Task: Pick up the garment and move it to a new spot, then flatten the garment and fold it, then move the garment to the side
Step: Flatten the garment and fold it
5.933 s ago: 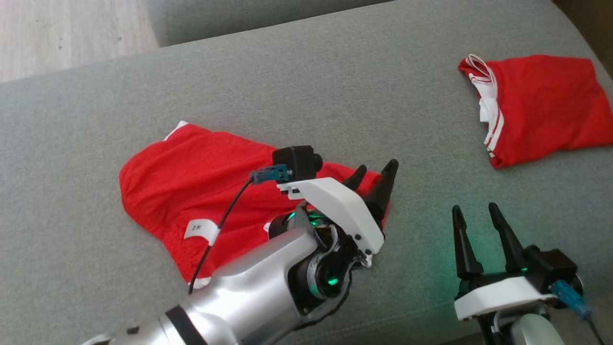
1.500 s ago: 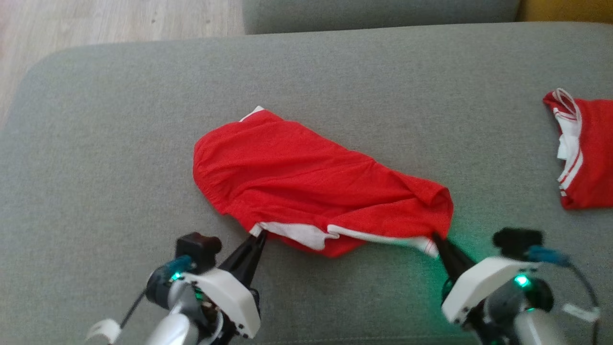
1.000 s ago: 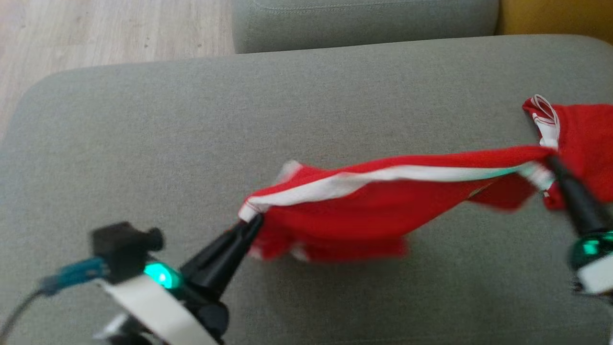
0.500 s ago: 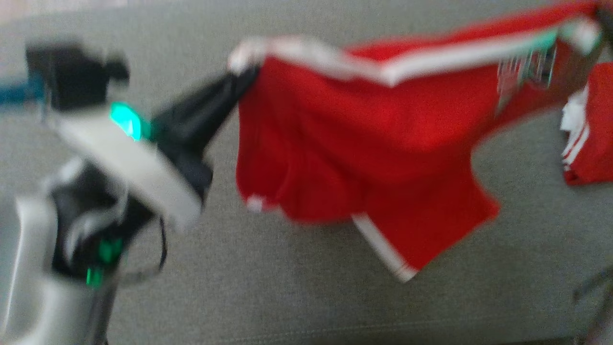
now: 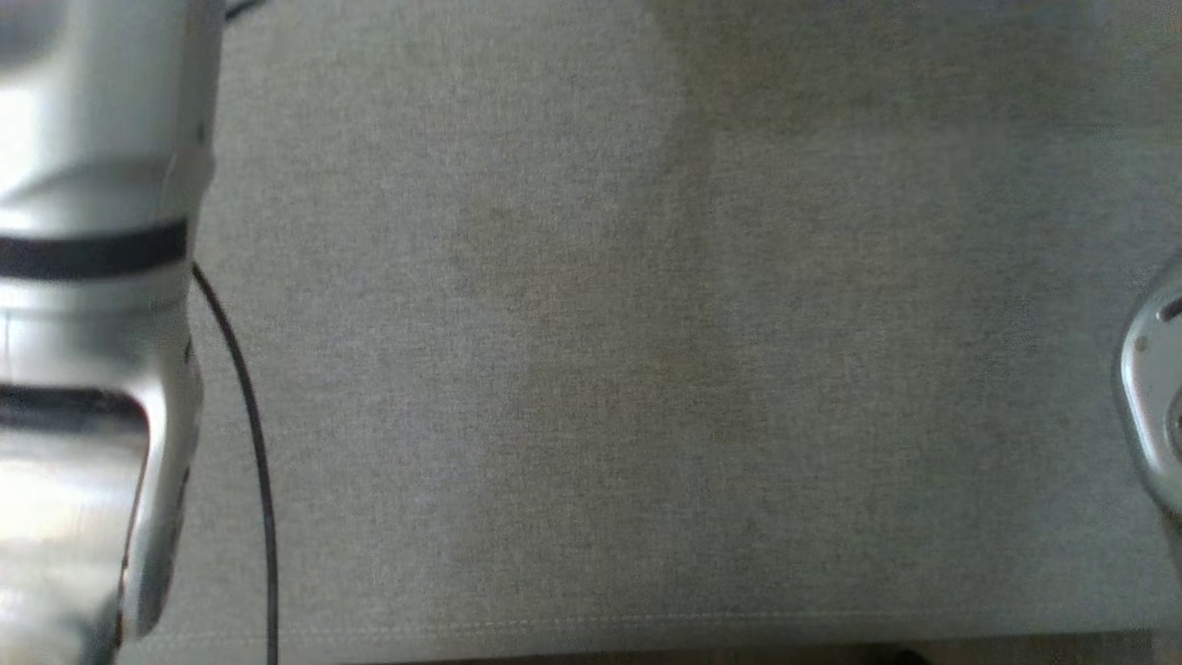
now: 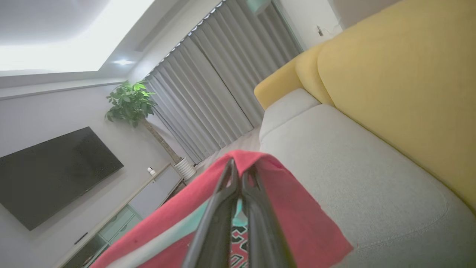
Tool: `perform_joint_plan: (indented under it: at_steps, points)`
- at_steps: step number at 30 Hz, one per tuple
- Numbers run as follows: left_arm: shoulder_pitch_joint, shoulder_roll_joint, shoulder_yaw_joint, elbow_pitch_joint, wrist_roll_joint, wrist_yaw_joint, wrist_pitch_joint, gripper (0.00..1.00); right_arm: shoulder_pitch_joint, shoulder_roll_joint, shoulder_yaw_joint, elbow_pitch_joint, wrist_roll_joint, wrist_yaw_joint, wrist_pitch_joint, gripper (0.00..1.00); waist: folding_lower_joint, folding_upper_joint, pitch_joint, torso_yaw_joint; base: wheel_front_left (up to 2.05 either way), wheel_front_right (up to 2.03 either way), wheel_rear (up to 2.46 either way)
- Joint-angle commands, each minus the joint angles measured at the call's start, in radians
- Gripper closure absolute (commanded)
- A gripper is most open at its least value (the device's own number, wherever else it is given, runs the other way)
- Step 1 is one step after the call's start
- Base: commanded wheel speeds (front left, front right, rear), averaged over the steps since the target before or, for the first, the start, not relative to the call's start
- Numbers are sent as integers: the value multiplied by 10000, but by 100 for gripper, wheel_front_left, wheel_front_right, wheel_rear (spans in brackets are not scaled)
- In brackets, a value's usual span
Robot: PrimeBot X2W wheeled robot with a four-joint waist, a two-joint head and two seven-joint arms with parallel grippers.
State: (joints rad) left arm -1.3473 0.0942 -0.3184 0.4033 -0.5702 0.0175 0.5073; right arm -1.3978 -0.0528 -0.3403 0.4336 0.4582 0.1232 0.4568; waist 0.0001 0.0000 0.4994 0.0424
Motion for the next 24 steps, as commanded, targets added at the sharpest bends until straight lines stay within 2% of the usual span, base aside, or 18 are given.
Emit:
perform_joint_plan:
  at_steps: [1,4,7,12,16,19,21,24]
  points:
    - [-437,296,75,272,264,9,-346,100,-365,26,88,204,-83,75,-454,100,-1,0,324,64,0,0,0]
    - [-406,77,-193,1392,466,-95,-1077,100,-39,26,327,1186,-42,75,-1011,100,-1,0,366,30,0,0,0]
    - [274,-143,-527,2183,422,-322,-1688,100,984,7,660,1582,91,75,-1250,100,-1,0,208,48,0,0,0]
    - [1986,-327,-1180,2510,215,-806,-2498,100,3509,-371,1584,770,1356,75,-743,100,-1,0,-175,44,0,0,0]
    - [3912,-357,-1671,1596,-129,-1063,-2707,100,6267,-1092,2172,-926,2497,75,194,100,-1,0,-627,81,0,0,0]
    - [5560,-29,-1829,324,-247,-991,-2786,100,8355,-1650,2195,-2428,2992,75,890,100,-1,0,-1007,88,0,0,0]
    - [6854,401,-1897,-634,-185,-716,-2846,100,9739,-1916,2100,-3318,3142,75,1359,100,-1,0,-1388,52,0,0,0]
    - [8931,1068,-1859,-2171,-130,-78,-2938,100,11702,-2081,1863,-4653,3181,75,2099,100,-1,0,-1908,5,0,0,0]
